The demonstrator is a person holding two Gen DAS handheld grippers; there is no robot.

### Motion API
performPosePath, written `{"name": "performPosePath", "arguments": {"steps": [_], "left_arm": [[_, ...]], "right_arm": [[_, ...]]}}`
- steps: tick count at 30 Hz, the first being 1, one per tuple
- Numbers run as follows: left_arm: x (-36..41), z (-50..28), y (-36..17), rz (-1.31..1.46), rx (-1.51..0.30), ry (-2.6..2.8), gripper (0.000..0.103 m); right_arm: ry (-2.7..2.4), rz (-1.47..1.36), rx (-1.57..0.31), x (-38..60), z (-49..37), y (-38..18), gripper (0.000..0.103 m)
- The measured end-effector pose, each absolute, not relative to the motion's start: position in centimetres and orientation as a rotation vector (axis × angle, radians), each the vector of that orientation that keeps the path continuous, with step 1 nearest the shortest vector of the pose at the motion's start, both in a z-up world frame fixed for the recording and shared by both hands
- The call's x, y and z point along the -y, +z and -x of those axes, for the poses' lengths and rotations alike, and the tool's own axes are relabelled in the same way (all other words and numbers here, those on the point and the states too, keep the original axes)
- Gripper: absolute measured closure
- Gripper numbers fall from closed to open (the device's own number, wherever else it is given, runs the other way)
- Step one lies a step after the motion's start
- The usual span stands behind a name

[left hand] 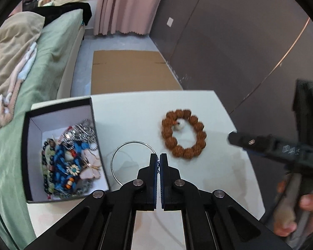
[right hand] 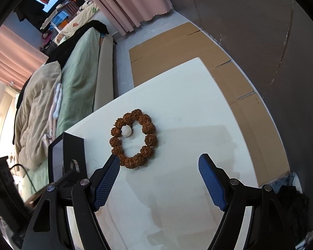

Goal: Organize jewelry
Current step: 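Lift the silver hoop with the left gripper toward the box, then drop the hoop into the box with the left gripper while the right grasps the brown bead bracelet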

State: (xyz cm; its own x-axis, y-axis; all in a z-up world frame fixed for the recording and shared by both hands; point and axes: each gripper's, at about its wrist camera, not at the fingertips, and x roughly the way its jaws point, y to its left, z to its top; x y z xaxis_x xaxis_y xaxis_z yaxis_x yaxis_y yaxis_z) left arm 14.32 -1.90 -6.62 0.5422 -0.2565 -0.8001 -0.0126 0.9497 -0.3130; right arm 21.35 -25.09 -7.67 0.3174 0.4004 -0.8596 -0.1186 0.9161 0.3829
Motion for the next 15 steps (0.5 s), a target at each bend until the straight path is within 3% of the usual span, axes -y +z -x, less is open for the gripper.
{"name": "performPosePath", "arguments": {"steps": [6, 15], "left_arm": [[0.1, -13.8, -5.3, 0.371, -0.945, -0.168, 0.102], [-3.5, -13.2, -3.6, 0.467, -0.879, -0.167, 0.102]], "right_arm": [[0.344, -0.227, -1.2, 23.6, -22.0, -8.1, 0.027], [0.293, -0.135, -1.224, 21.3, -23.6, -10.1, 0.038]]}}
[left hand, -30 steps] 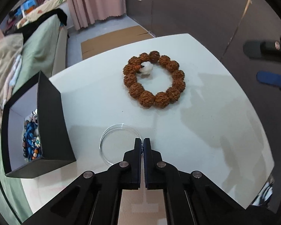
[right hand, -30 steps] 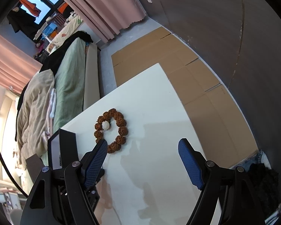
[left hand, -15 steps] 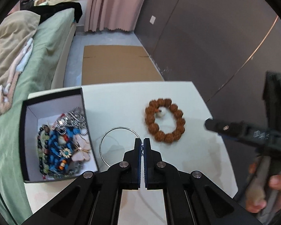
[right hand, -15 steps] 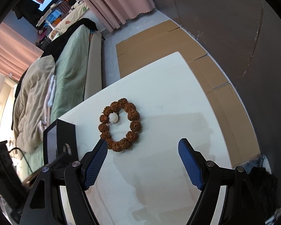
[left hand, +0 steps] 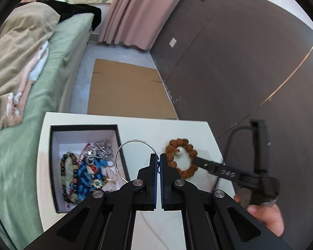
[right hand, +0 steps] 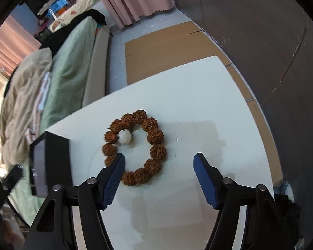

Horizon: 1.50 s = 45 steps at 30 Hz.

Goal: Organize jewelry
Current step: 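Drop the hoop into the box with the left gripper while the right grasps the brown bead bracelet, then carry the brown bead bracelet into the black box and open the right gripper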

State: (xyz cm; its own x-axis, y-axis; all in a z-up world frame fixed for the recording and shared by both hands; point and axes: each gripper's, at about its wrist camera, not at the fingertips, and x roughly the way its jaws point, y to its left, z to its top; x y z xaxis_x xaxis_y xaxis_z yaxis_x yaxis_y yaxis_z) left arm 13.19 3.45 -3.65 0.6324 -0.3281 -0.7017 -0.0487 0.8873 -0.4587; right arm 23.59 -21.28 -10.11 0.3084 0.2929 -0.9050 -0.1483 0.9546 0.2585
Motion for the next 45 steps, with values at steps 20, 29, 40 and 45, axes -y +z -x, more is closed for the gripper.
{"name": "performPosePath", "arguments": {"steps": [20, 29, 40, 45], "left_arm": [[-7.9, -12.8, -4.8, 0.541, -0.9, -0.006, 0.045], [-8.8, -11.4, -4.7, 0.556, -0.883, 0.034, 0.033], [-9.9, -10.2, -4.8, 0.561, -0.888, 0.072, 0.033], [-10.7, -9.8, -4.6, 0.566, -0.871, 0.085, 0.033]], "right_arm": [[0.347, -0.15, -1.07, 20.1, -22.7, -7.0, 0.083], [0.503, -0.272, -0.966, 20.2, -19.8, -3.0, 0.083], [0.629, -0.376, -0.87, 18.6, -17.7, 0.3, 0.083], [0.692, -0.407, -0.846, 17.0, -16.8, 0.9, 0.083]]}}
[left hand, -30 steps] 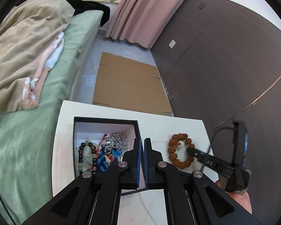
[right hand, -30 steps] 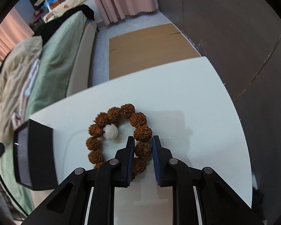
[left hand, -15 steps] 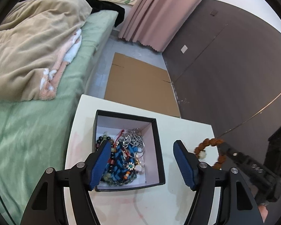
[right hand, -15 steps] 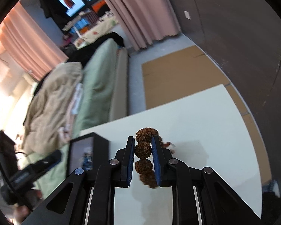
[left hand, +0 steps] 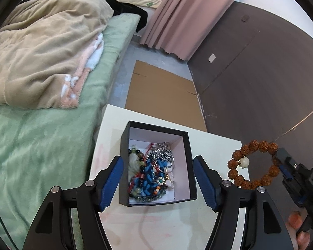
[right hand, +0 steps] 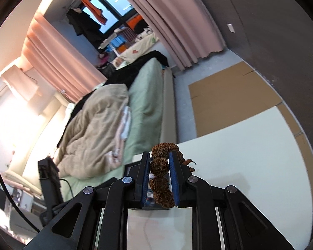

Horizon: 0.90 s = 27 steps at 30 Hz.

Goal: Organize jewelry
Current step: 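Carry the brown bead bracelet into the black box and open the right gripper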

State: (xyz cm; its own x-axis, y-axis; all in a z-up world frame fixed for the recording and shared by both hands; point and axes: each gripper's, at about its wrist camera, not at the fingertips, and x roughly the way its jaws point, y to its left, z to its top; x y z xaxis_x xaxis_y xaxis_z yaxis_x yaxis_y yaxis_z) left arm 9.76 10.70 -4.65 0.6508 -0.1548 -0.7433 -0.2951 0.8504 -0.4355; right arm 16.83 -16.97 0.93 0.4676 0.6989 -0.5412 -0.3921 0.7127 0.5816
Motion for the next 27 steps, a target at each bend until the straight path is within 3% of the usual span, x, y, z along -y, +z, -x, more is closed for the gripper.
{"name": "performPosePath", "arguments": {"steps": [24, 27], "left_arm": [[-13.9, -9.8, -3.7, 0.623, -0.779, 0.137, 0.014], [-14.1, -9.7, -3.6, 0.63, -0.769, 0.148, 0.012]], "right_arm": [[0.862, -0.308, -0.925, 8.9, -16.1, -1.3, 0.081], [0.886, -0.323, -0.946, 8.4, -16.1, -1.4, 0.054]]}}
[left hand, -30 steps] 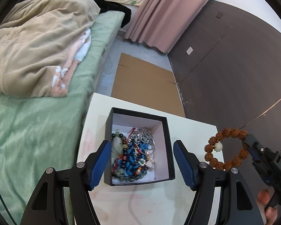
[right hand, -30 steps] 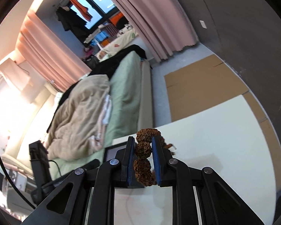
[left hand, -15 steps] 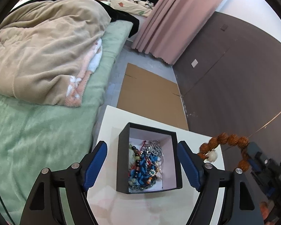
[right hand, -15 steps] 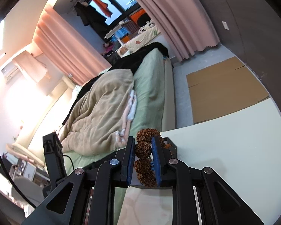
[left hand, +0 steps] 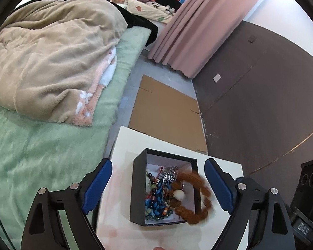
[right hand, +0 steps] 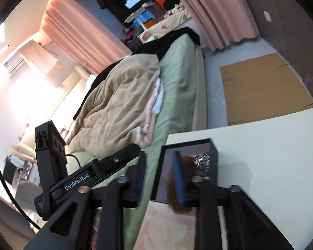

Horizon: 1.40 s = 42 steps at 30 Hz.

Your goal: Organize jewelry

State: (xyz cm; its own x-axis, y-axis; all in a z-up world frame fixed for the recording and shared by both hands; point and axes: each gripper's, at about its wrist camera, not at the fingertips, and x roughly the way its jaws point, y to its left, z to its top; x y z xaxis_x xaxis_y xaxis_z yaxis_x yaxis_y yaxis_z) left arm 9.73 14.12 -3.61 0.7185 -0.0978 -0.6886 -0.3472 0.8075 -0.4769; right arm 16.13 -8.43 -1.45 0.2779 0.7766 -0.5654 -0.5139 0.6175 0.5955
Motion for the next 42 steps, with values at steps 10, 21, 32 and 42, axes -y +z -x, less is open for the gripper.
{"name": "performPosePath", "arguments": {"steps": [10, 21, 32, 42], "left_arm": [[-13.0, -9.0, -3.1, 0.614, -0.76, 0.131, 0.012], [-9.3, -8.3, -1.9, 0.458, -0.758, 0.119, 0.012], [-6.3, -7.7, -1.6, 0.347, -0.768, 0.079, 0.012], [-3.5, -6.5, -0.9, 0.241, -0.743, 0.041, 0.011]], "right_arm": [[0.758, -0.344, -0.941, 13.1, -16.2, -1.3, 0.031], [0.673, -0.259, -0.928, 15.5, -14.8, -0.3, 0.016], [0.585, -0.142, -0.933, 16.9, -14.1, -0.4, 0.01], [0.567, -0.097, -0.872, 18.8, -13.1, 0.5, 0.003]]}}
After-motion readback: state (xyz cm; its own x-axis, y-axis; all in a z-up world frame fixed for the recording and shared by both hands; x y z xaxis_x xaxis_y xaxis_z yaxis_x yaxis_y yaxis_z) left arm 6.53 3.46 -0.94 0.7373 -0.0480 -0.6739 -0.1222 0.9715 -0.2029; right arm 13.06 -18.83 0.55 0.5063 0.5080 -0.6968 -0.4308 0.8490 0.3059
